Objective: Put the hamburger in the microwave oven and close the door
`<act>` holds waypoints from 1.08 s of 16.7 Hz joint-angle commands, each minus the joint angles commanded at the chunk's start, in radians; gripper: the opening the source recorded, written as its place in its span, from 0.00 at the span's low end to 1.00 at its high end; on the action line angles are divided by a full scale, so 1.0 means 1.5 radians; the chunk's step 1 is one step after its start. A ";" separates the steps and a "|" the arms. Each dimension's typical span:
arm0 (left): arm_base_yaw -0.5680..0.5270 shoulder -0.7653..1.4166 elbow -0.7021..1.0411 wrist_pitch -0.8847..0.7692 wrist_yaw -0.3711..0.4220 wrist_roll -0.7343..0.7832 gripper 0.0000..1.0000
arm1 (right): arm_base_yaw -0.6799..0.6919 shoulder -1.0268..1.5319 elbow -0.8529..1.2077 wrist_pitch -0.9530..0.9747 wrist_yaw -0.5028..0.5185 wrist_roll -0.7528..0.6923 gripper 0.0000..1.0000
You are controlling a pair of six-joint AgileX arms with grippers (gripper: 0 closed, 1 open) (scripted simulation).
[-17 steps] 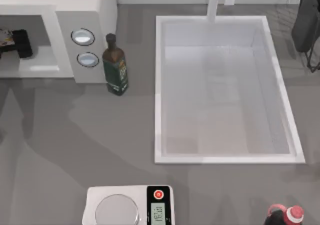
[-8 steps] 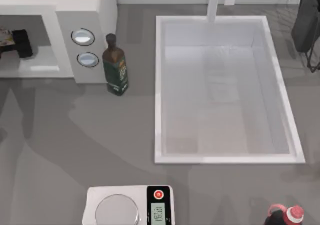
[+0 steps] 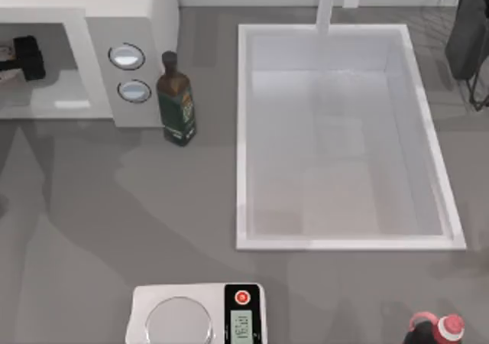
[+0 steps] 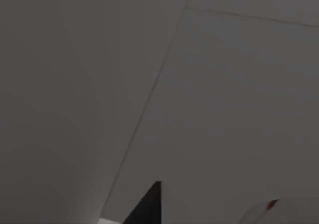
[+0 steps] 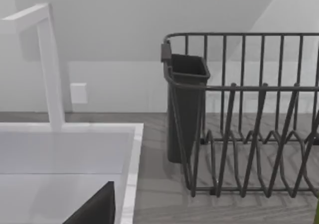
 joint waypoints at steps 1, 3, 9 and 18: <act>-0.001 -0.007 -0.001 -0.012 -0.001 0.001 1.00 | 0.000 0.000 0.000 0.000 0.000 0.000 1.00; -0.004 -0.019 -0.008 -0.044 -0.004 0.002 1.00 | 0.000 0.000 0.000 0.000 0.000 0.000 1.00; -0.008 -0.048 -0.024 -0.154 -0.003 0.003 1.00 | 0.000 0.000 0.000 0.000 0.000 0.000 1.00; 0.002 -0.117 0.039 -0.196 0.005 -0.002 1.00 | 0.000 0.000 0.000 0.000 0.000 0.000 1.00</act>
